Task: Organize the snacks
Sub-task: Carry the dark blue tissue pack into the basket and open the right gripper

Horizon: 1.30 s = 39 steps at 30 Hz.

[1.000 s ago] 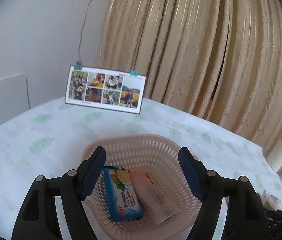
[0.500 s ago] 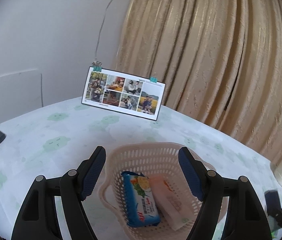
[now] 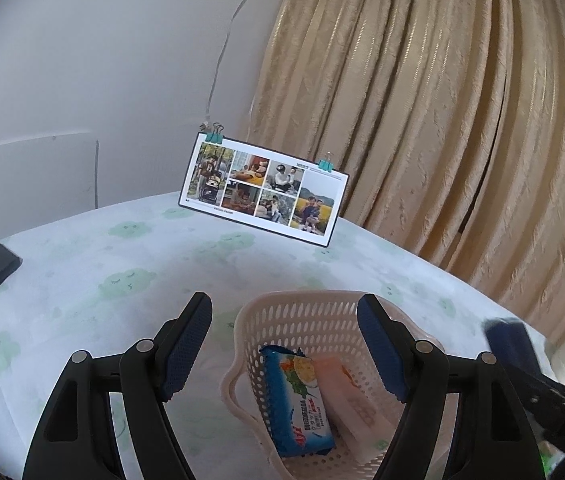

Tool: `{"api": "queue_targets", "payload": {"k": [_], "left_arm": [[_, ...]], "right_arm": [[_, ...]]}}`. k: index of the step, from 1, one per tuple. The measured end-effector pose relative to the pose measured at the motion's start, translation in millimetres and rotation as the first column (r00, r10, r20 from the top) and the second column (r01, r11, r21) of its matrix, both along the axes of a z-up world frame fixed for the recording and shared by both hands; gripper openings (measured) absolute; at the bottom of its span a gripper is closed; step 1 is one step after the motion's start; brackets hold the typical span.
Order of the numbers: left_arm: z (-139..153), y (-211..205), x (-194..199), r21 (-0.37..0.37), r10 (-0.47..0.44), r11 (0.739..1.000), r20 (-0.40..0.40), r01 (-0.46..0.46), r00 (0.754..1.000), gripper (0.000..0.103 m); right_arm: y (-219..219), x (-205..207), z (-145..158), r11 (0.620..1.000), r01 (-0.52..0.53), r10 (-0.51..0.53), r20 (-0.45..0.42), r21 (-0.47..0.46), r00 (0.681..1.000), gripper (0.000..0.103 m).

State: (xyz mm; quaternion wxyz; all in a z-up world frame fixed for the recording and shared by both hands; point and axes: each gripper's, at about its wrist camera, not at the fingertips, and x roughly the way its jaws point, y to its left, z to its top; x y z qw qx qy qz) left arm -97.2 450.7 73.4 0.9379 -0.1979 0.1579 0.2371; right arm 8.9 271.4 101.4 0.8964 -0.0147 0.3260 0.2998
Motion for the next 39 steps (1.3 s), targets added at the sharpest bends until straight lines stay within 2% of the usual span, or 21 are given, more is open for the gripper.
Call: {"api": "queue_targets", "payload": {"k": [9,14,16,29,39], "left_arm": [[-1,18,-10,-0.062,0.063,0.996,0.028,-0.061,0.998,0.075],[-2,20,-10,-0.07,0.059,0.996,0.028,-0.057,0.998,0.076],[-2,20,-10,-0.071,0.056,0.996,0.03,-0.054,0.998,0.076],[-3,18,-8,-0.069,0.036,0.997,0.019,-0.035,0.999,0.076],[-2,10,-7,-0.039,0.027,0.999,0.016,-0.026,1.0,0.075]], "right_arm": [[47,9,-15,0.998,-0.057,0.056,-0.026,-0.037,0.998,0.045],[55,14,-22,0.998,-0.058,0.057,-0.024,-0.039,0.998,0.054],[54,15,-23,0.998,-0.052,0.052,-0.027,-0.025,0.998,0.059],[39,9,-24,1.0,-0.026,0.026,-0.046,0.016,0.999,0.059],[16,5,-26,0.998,0.028,-0.025,-0.062,0.055,0.998,0.059]]}}
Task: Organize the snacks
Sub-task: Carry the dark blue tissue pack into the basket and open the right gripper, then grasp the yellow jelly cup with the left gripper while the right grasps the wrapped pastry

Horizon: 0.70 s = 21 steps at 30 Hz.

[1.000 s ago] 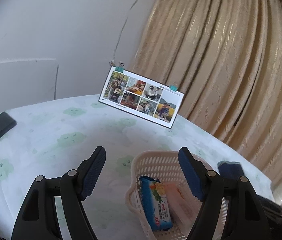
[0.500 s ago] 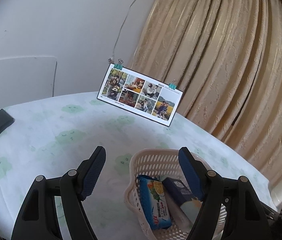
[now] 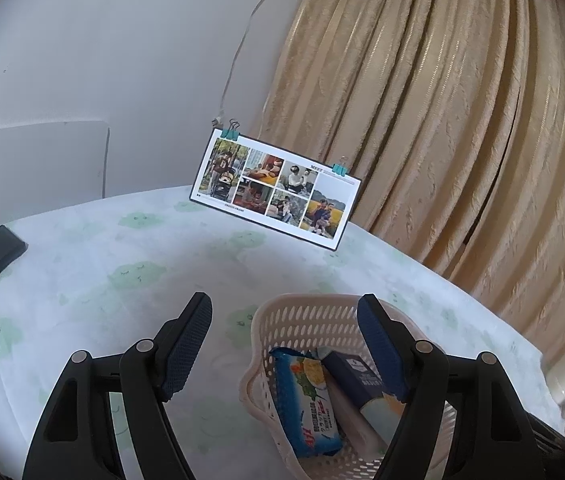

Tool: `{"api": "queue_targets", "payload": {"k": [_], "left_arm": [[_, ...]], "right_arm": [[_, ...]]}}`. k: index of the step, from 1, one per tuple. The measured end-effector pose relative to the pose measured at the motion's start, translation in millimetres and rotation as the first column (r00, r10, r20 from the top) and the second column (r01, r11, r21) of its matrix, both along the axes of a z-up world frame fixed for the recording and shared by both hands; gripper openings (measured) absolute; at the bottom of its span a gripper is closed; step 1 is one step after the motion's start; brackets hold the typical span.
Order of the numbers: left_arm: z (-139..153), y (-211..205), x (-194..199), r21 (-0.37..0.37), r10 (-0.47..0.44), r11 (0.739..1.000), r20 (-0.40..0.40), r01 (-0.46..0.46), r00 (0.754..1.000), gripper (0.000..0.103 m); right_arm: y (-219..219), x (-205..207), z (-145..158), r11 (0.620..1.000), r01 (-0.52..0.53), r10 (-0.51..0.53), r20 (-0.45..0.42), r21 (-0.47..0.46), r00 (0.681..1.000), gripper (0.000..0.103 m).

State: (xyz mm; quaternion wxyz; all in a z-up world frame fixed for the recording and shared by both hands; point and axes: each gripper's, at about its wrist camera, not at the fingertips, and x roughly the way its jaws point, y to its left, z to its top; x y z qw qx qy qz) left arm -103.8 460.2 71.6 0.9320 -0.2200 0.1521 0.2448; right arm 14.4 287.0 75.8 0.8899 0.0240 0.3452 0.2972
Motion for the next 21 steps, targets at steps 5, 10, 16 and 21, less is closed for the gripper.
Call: {"api": "queue_targets", "payload": {"k": [5,10,16,21], "left_arm": [[1,-9,2,0.046,-0.006,0.999,-0.002,0.006,1.0,0.076],[3,-20,2,0.103,-0.008,0.995,-0.006,0.008,1.0,0.076],[4,-33,4,0.169,-0.013,0.985,-0.013,0.015,1.0,0.076],[5,-41,4,0.209,-0.01,0.978,-0.01,0.012,1.0,0.076]], "right_arm": [[-17,3,-3,0.999,0.047,-0.046,-0.02,0.015,0.999,0.06],[-38,6,-8,0.995,0.095,-0.094,-0.039,0.016,0.995,0.06],[-69,3,-16,0.986,0.163,-0.162,-0.049,0.028,0.986,0.06],[-94,-1,-20,0.976,0.215,-0.214,-0.041,0.02,0.976,0.06]]}}
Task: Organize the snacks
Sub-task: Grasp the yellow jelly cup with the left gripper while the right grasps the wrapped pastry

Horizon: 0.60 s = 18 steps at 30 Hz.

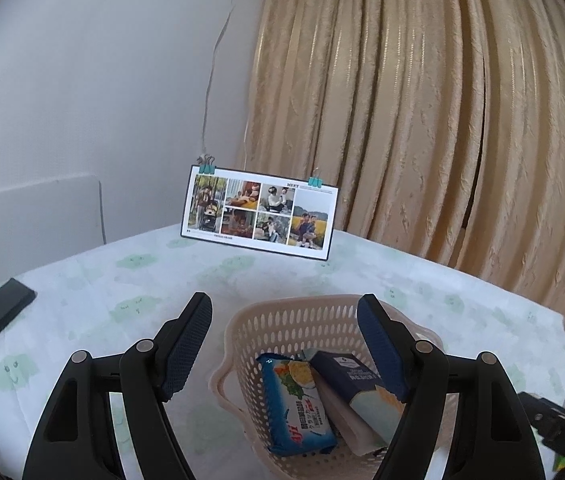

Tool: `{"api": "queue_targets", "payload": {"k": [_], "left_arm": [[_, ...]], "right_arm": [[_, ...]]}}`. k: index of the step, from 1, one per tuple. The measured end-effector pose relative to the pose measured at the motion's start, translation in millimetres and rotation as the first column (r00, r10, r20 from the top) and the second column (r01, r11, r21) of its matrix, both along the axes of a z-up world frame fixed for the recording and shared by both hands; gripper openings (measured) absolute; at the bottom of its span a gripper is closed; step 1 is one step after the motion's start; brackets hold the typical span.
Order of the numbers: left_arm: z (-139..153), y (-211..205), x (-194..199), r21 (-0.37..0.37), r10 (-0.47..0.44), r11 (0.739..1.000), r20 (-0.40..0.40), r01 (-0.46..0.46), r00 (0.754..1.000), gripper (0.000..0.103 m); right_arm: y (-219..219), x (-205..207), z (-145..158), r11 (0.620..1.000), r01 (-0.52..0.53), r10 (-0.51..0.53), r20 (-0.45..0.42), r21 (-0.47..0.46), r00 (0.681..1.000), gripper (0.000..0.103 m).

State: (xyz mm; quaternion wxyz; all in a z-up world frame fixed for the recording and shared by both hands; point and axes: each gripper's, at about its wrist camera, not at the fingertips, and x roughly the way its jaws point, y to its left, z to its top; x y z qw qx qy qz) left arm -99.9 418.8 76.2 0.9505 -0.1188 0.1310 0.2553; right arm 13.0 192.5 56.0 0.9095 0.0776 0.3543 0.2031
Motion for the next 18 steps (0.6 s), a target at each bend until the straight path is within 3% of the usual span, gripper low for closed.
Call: {"api": "queue_targets", "payload": {"k": [18], "left_arm": [[2,-38,-2,0.082,-0.063,0.995,-0.008,0.063,0.998,0.076]], "right_arm": [[-92,-16,-12,0.984,0.176,-0.176,0.011,-0.039,0.984,0.06]]}}
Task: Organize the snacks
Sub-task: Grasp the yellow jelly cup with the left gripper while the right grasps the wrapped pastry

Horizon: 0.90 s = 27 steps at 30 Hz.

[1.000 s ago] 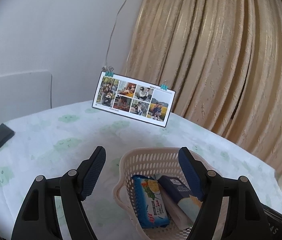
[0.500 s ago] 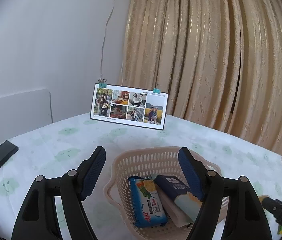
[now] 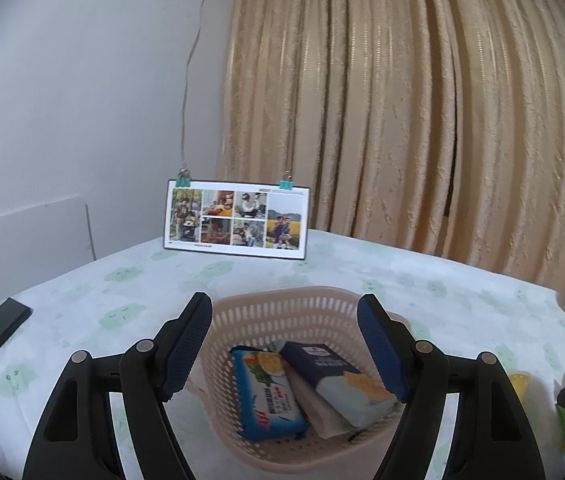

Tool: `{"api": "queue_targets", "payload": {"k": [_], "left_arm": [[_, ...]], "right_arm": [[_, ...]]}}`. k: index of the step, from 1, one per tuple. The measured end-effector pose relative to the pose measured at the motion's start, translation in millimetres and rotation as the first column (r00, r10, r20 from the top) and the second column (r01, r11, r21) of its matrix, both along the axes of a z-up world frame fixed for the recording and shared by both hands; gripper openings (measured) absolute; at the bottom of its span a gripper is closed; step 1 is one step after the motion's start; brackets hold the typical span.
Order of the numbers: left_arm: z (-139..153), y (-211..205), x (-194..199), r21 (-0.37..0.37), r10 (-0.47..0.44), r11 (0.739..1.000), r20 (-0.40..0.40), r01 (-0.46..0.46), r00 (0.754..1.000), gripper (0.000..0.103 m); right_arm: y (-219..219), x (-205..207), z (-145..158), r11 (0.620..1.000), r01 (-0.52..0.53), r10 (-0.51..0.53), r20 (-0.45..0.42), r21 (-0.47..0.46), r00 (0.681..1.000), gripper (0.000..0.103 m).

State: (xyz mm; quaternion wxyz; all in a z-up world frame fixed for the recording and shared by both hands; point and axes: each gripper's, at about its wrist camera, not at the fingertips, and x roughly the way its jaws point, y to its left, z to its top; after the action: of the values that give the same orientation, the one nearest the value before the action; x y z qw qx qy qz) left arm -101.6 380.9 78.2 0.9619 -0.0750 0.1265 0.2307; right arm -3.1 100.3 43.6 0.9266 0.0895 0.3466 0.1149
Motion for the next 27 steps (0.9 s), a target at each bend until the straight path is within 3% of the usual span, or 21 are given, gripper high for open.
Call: {"api": "queue_targets", "payload": {"k": [11,19,21,27], "left_arm": [[4,-47,9,0.021,-0.183,0.983,-0.055,0.184,0.982,0.076],[0,-102,18,0.069,-0.368,0.922,-0.143,0.38,0.919,0.076],[-2,-111,22,0.051,-0.411,0.904,-0.169,0.424,0.896,0.076],[-7,-123,33,0.025,-0.439,0.891,-0.211,0.454,0.873,0.076]], "right_arm": [[-42,-6,4,0.997,0.069,-0.067,0.032,-0.042,0.997,0.06],[-56,17,0,0.992,0.057,-0.056,0.011,-0.111,0.998,0.06],[-59,22,-4,0.993,0.047,-0.048,-0.006,-0.11,0.999,0.06],[-58,24,-9,0.995,-0.02,0.017,-0.027,-0.098,0.999,0.06]]}}
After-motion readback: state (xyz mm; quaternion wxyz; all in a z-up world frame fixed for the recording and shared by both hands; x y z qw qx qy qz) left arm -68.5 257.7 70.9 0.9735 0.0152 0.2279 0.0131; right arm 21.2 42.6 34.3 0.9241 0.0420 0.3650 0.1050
